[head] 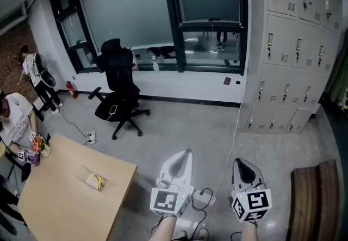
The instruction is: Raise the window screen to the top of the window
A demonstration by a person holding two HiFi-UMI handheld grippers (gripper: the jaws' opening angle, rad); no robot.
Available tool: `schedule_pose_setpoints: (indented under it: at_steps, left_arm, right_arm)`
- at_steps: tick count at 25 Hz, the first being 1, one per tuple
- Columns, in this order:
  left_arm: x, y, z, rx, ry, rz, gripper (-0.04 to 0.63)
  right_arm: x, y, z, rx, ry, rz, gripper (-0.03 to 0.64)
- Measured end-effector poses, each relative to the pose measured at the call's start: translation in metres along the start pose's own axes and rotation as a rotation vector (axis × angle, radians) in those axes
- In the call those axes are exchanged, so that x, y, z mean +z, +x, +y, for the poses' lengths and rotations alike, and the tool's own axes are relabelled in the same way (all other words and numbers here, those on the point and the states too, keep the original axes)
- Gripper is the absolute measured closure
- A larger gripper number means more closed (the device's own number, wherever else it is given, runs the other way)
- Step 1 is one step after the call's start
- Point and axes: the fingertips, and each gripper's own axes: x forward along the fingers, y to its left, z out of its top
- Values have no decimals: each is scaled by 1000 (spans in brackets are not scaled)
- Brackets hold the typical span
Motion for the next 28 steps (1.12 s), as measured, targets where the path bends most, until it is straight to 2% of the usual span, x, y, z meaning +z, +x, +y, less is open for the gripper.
schedule_pose_setpoints:
  at_steps: [5,12,17,23,25,28]
  left_arm:
    - [3,7,-7,10,3,-17,592]
    - [-8,13,7,57,13,24,592]
    - [-17,31,25,10,2,-7,592]
    - [-42,81,98,64,30,36,592]
    - [-48,99,133,81,11,50,592]
    - [-57,133,185,58,-44,-10,592]
  right_arm:
    - [-6,-3,-18,-4,8,8,612]
    - [-6,14,-23,35,19,15,612]
    - [1,41,-21,65,33,12,612]
    - [3,122,-31,71,65,-8,612]
    - [3,159,-29,61,61,-5,612]
    - [7,214,-31,16,63,-13,612]
